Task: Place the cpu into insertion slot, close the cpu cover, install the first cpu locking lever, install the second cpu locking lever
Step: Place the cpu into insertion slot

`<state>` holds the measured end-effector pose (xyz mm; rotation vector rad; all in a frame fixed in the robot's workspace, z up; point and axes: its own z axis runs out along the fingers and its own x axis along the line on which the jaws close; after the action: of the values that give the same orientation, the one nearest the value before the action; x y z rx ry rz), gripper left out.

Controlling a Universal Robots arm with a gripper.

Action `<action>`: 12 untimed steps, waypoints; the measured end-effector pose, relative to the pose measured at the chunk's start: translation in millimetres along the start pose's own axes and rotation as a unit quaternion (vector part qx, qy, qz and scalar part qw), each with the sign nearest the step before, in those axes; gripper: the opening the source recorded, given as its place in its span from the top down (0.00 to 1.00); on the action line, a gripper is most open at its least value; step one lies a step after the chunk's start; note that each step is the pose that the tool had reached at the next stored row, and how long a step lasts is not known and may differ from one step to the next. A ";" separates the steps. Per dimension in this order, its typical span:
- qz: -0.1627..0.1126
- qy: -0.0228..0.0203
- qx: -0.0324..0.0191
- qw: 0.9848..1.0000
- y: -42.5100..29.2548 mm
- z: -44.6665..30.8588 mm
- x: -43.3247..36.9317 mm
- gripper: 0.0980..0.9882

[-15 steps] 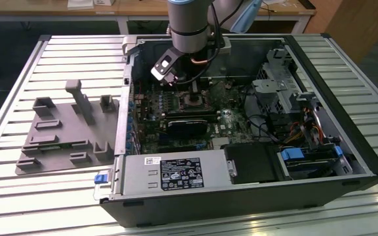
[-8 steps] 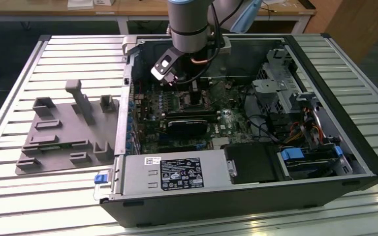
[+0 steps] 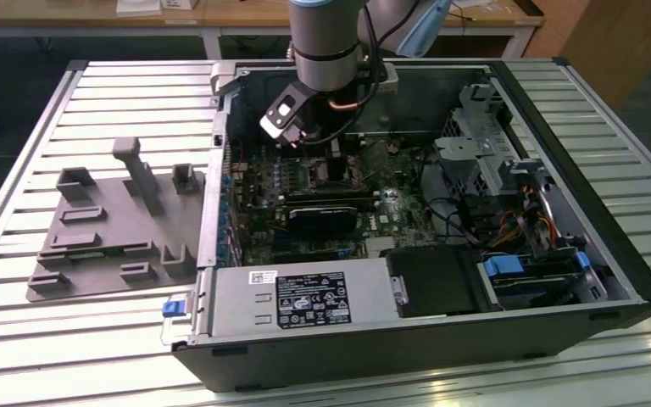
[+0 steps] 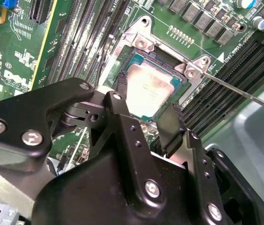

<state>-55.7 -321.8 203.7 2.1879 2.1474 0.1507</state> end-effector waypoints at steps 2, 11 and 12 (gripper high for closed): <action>-0.001 -0.005 0.000 1.000 -0.1 0.6 0.0 0.52; -0.001 -0.006 0.000 1.000 -0.7 5.8 0.2 0.52; -0.001 -0.006 0.000 1.000 -0.7 6.1 0.2 0.52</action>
<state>-55.7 -321.4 197.5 2.1811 2.1425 0.1369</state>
